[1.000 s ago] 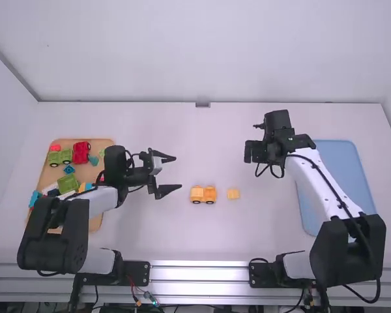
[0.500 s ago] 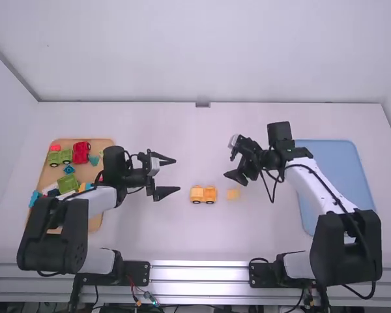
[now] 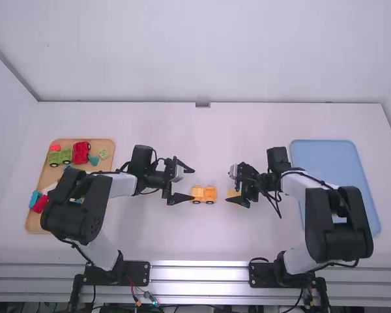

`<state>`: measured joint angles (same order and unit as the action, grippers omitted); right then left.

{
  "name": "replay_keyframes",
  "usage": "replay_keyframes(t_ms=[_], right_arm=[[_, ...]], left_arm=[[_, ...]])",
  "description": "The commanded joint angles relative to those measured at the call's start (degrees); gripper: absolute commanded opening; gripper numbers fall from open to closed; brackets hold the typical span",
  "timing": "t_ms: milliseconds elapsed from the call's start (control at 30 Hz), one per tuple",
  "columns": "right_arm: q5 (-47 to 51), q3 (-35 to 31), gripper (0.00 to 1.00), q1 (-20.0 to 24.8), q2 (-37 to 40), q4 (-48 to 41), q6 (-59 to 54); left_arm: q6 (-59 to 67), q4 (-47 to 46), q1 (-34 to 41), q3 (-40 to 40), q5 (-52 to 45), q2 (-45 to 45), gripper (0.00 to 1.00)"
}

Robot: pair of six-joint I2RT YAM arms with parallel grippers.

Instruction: Assemble lego blocks to make yellow taxi

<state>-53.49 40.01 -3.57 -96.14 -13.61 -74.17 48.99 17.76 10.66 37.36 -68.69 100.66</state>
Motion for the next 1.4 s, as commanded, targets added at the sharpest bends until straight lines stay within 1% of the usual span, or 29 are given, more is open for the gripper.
replay_keyframes(t_ms=[0,33,100,233,267,300,500,533,633,733,767,800,833,933,967,1033,1100,1167,1267,1367], right_arm=[[-4.8,0.6,0.97,2.7,-4.8,-1.2,-8.3],[-5.3,0.9,0.97,3.7,-6.2,-1.7,-10.5],[-5.7,1.5,0.93,5.5,-9.1,-2.1,-14.7],[-5.4,3.0,0.84,6.2,-13.4,-1.6,-15.3],[-4.9,3.5,0.81,6.2,-14.4,-1.8,-15.4],[-4.3,4.0,0.75,6.2,-15.5,-1.9,-16.0],[-3.5,6.1,0.71,5.1,-19.9,-2.0,-16.1],[-3.0,6.3,0.66,4.9,-20.4,-1.9,-16.1],[-1.4,6.4,0.61,4.2,-20.9,-2.0,-16.1],[0.3,6.4,0.40,3.5,-20.9,-1.8,-15.6],[0.5,6.5,0.38,3.5,-20.9,-1.8,-15.6],[0.9,6.5,0.32,3.6,-20.9,-2.1,-15.7],[0.2,6.6,0.22,3.6,-20.9,-2.7,-15.7],[-3.3,7.9,0.21,3.6,-20.9,-5.9,-16.2],[-4.6,8.8,0.17,3.7,-20.9,-8.2,-17.4],[-6.2,11.2,0.13,4.0,-20.2,-14.3,-20.6],[-7.0,13.5,0.10,3.0,-18.0,-22.6,-24.5],[-7.2,14.1,0.10,2.1,-16.5,-24.4,-25.3],[-7.1,13.7,0.10,-0.2,-13.2,-21.0,-20.8],[-5.4,11.1,0.09,-2.6,-8.7,-11.3,-8.3]], left_arm=[[1.9,0.7,1.3,0.5,-0.8,1.5,0.99],[1.9,0.8,1.6,0.4,-0.6,1.5,0.99],[1.9,1.4,2.3,0.2,0.6,1.5,0.99],[1.8,2.1,2.9,0.0,1.2,1.5,0.99],[1.6,2.3,2.9,0.0,1.0,1.5,0.99],[1.4,2.2,2.8,0.0,0.8,1.5,0.99],[1.4,2.2,2.7,0.0,0.6,1.5,0.99],[1.4,2.2,2.9,0.0,0.6,1.5,0.99],[1.4,2.2,2.7,0.0,0.2,1.5,0.99],[1.4,2.2,2.9,0.0,0.3,1.5,0.99],[1.4,2.2,2.8,0.0,0.4,1.5,0.99],[1.4,2.2,2.8,0.0,0.4,1.5,0.99],[1.5,2.2,3.0,0.0,0.8,1.5,0.99],[1.5,1.9,2.9,-0.2,2.4,1.5,0.99],[1.5,2.0,3.0,-0.4,3.3,1.6,0.99],[2.6,2.6,3.8,-0.8,4.4,2.6,0.99],[3.1,4.1,4.8,-0.8,6.4,5.1,0.99],[2.9,5.1,5.4,-0.8,6.8,6.6,0.99],[3.0,7.2,6.4,-0.3,6.4,9.9,0.99],[3.1,7.8,6.7,0.4,6.7,12.3,0.99]])
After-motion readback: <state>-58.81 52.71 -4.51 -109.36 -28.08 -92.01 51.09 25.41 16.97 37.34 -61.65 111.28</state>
